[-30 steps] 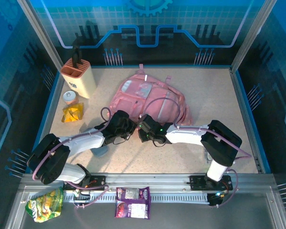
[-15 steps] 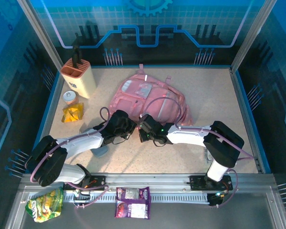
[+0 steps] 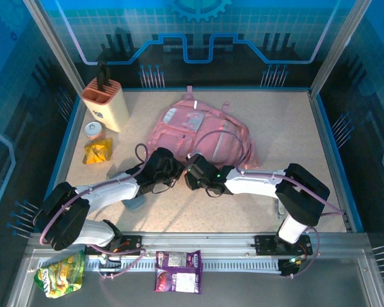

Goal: Pack the student bag

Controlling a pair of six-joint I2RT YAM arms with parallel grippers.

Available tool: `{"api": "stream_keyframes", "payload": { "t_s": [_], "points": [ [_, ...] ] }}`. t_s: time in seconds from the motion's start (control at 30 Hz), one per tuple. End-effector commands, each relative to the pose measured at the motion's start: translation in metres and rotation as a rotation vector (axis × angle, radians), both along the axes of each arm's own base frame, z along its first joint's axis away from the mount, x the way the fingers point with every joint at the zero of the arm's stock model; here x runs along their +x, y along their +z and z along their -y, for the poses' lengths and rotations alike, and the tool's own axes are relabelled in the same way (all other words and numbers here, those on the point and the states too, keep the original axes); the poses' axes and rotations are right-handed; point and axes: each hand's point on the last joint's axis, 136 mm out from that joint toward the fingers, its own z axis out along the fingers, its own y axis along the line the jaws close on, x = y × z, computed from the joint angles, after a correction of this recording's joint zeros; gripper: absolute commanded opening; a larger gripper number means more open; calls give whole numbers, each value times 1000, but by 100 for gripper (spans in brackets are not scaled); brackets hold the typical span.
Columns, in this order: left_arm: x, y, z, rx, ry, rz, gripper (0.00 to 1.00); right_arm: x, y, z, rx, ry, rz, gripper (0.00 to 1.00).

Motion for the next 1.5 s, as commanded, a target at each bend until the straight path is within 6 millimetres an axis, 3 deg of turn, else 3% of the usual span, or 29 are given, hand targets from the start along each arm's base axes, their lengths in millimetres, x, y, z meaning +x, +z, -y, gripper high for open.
{"api": "stream_keyframes", "payload": {
  "t_s": [0.0,0.13,0.23,0.5,0.57,0.73,0.93,1.0,1.3,1.4,1.47],
  "points": [
    [0,47,26,-117,-61,83,0,21,7,-1,-13,-54,77,36],
    [-1,50,29,-118,-70,86,0,30,4,5,-57,-104,89,38],
    [-3,51,31,-117,-71,89,0,34,3,6,-55,-118,111,35],
    [-4,50,24,-94,-52,95,0,34,11,12,-73,-130,142,4],
    [-3,50,17,-74,-33,102,0,31,11,15,-78,-125,140,1],
    [0,50,-4,-17,-5,108,0,17,7,31,-125,-122,98,0],
    [10,36,-29,9,45,86,0,-1,0,58,-164,-147,45,0],
    [12,31,-34,4,53,73,0,-10,-12,72,-200,-155,21,0],
    [16,31,-43,6,46,74,0,-11,-6,122,-260,-242,21,0],
    [18,33,-42,4,44,77,0,-11,-5,123,-279,-232,15,0],
    [18,35,-41,1,41,81,0,-12,-4,113,-253,-198,5,0]
  ]
}}
